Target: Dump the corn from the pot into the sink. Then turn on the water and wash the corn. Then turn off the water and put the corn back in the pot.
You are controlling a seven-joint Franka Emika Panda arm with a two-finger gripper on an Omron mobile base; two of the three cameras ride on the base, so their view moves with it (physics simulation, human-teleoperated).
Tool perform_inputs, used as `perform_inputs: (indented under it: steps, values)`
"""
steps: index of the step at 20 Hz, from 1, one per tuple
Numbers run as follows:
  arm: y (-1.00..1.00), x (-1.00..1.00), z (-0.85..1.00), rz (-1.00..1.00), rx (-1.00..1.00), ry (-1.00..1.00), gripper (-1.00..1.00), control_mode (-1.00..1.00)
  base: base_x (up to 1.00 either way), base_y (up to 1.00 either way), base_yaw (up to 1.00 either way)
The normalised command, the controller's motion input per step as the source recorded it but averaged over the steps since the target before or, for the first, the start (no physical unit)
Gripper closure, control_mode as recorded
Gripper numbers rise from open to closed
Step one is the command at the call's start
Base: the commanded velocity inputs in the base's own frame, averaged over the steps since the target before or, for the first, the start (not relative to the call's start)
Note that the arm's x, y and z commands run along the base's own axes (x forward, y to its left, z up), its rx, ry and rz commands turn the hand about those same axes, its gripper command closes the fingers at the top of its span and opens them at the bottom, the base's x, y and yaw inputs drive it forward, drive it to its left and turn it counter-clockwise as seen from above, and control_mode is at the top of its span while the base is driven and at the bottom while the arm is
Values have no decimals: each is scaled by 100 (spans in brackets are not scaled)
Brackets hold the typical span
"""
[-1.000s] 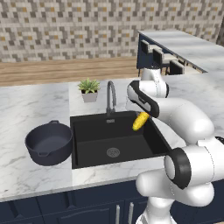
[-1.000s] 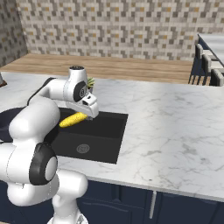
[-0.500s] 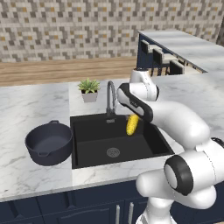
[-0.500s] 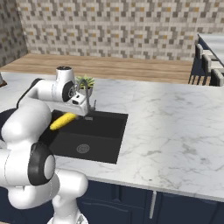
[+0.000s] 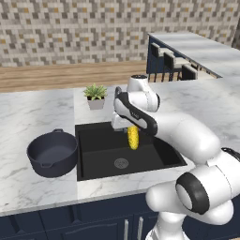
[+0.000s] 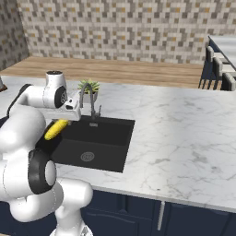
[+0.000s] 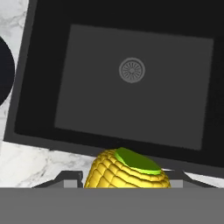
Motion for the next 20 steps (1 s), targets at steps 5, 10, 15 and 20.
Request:
perform_inputs:
  steps: [5,10,15,20]
  values:
    - [56,0,0,19,0,0,100,-100,0,0,0]
    - [56,0,0,18,0,0,100,-100,0,0,0]
    - [46,11,0,14,0,-2,100,-100,0,0,0]
    - [49,20,0,9,0,-1,100,-100,0,0,0]
